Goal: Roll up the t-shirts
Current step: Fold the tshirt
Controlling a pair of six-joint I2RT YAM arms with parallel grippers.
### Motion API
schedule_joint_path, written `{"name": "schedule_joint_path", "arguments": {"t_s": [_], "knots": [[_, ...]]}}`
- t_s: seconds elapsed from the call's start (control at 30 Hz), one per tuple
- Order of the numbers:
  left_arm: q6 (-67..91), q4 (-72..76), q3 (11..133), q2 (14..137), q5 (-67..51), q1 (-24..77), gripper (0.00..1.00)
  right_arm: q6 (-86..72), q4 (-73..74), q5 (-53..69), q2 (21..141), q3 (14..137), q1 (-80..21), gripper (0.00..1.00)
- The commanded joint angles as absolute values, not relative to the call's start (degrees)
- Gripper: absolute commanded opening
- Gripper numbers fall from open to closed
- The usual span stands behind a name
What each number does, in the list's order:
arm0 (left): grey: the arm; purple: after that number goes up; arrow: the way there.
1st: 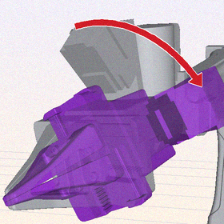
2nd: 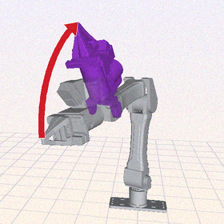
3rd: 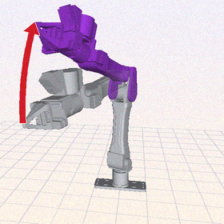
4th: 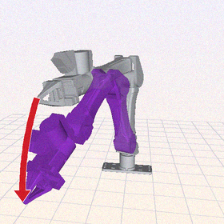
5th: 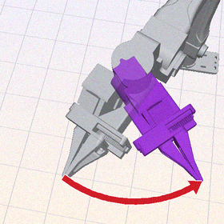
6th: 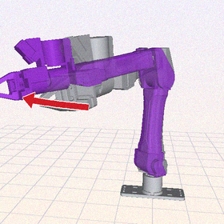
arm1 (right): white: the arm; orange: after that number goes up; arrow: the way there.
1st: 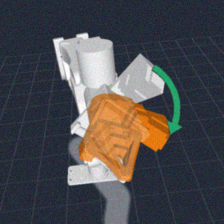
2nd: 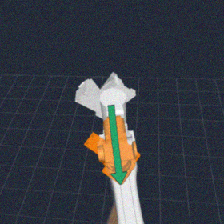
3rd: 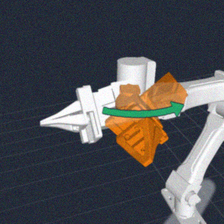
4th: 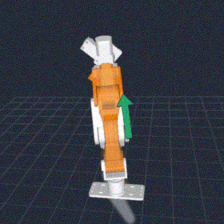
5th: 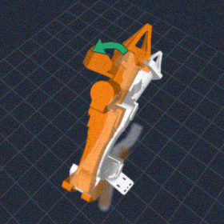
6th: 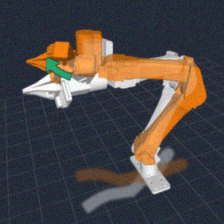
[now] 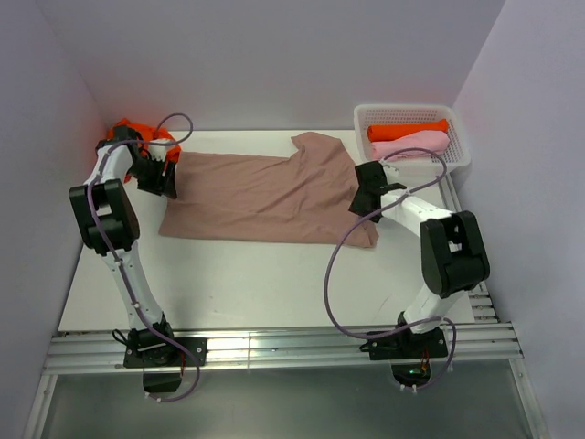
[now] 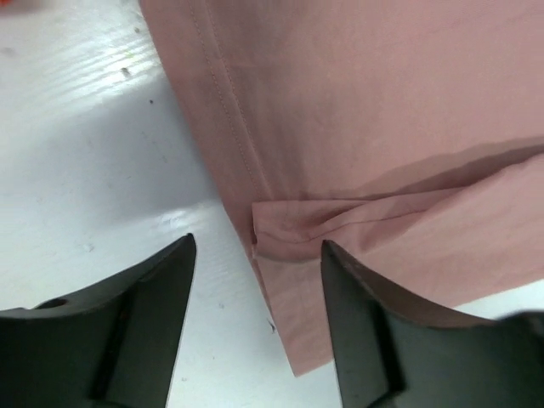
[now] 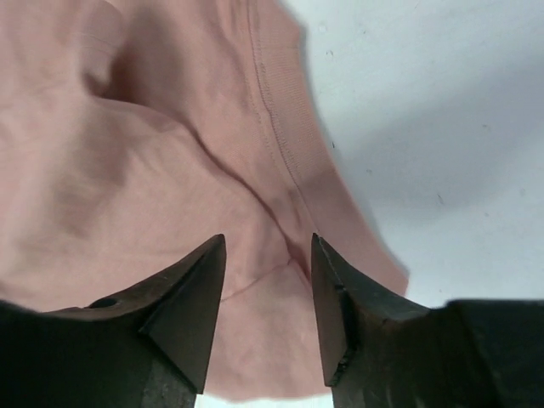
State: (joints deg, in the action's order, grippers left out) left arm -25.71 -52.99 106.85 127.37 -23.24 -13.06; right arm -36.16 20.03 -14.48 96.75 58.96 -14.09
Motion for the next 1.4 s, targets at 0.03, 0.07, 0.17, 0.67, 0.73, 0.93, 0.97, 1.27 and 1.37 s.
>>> {"name": "schedule_joint_path", "arguments": {"t_s": [0.03,0.07,0.17,0.67,0.73,0.93,0.97,1.27,1.37], "knots": [[-26.3,-52.7,105.5,116.5,-27.0,-15.5,0.67,-37.7,22.7,-15.9,88.5,59.6,-13.5,0.57],[-27.1,-52.9,104.4,115.3,-27.2,-16.2,0.68,-38.0,22.8,-15.4,86.4,59.2,-13.5,0.57],[-30.0,-53.6,97.2,110.8,-28.8,-18.5,0.69,-39.2,24.2,-13.3,82.8,57.4,-13.4,0.58],[-30.8,-49.7,76.0,99.8,-35.2,-23.5,0.77,-43.9,16.7,-7.3,73.4,43.9,-13.6,0.63],[-29.4,-49.1,75.7,100.5,-34.8,-23.4,0.77,-42.8,14.4,-7.2,73.5,42.5,-13.5,0.65],[-24.1,-49.0,77.2,103.1,-32.4,-22.3,0.78,-42.8,11.3,-4.7,71.5,38.4,-11.5,0.73],[-23.0,-49.7,78.8,103.6,-32.3,-21.7,0.78,-42.9,10.5,-2.0,71.0,37.8,-10.5,0.73],[-18.9,-42.8,74.9,105.3,-26.2,-20.3,0.75,-42.6,6.2,-2.4,69.2,31.7,-8.5,0.74],[-18.4,-39.2,71.5,105.1,-23.2,-20.6,0.74,-43.9,6.2,-2.5,69.4,31.4,-8.1,0.74]]}}
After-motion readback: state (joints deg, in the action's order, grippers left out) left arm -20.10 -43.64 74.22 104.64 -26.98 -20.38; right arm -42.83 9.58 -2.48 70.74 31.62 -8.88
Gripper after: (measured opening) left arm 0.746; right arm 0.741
